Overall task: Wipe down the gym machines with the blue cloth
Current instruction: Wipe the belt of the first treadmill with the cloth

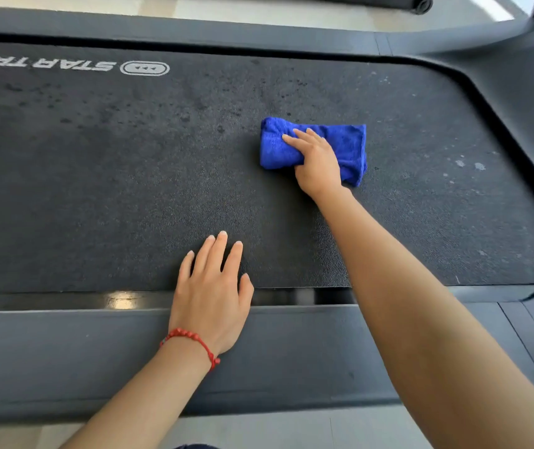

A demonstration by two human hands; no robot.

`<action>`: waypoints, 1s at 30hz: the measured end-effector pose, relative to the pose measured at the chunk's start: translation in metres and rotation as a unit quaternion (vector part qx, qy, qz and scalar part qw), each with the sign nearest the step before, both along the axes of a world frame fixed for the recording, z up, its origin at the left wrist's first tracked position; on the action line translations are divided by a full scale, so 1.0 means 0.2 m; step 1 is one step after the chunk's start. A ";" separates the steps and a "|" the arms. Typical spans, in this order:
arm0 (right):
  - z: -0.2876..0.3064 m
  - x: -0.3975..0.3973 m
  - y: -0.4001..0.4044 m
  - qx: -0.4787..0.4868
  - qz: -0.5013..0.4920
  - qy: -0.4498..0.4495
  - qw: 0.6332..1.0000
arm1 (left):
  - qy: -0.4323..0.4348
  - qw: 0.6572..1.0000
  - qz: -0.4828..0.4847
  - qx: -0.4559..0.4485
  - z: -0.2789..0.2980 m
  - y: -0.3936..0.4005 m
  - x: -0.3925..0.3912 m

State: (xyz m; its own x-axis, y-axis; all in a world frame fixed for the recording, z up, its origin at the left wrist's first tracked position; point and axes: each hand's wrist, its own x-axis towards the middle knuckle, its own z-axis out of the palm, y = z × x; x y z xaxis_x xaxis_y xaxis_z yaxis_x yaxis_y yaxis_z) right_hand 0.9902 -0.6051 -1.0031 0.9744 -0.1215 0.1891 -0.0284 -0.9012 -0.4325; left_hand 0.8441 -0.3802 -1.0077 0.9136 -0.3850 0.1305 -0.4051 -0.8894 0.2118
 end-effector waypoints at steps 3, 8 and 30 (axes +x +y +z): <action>0.00 -0.11 0.03 0.004 0.002 -0.001 1.000 | -0.002 1.000 -0.002 -0.003 0.00 0.00 0.00; 0.01 -0.34 0.09 0.013 0.014 0.002 1.000 | 0.010 1.000 -0.011 -0.004 0.00 0.00 0.00; 0.06 -1.01 0.14 0.045 0.075 0.050 0.995 | 0.044 0.999 -0.013 -0.007 0.03 -0.01 -0.02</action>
State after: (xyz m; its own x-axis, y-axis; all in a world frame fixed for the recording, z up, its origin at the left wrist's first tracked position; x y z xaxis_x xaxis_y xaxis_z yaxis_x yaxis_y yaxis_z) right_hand 0.7891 -0.5769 -0.9907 0.9962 0.0146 0.0853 0.0565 -0.8565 -0.5131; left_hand 0.8410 -0.3823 -1.0017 0.9111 -0.4083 0.0561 -0.4081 -0.8749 0.2607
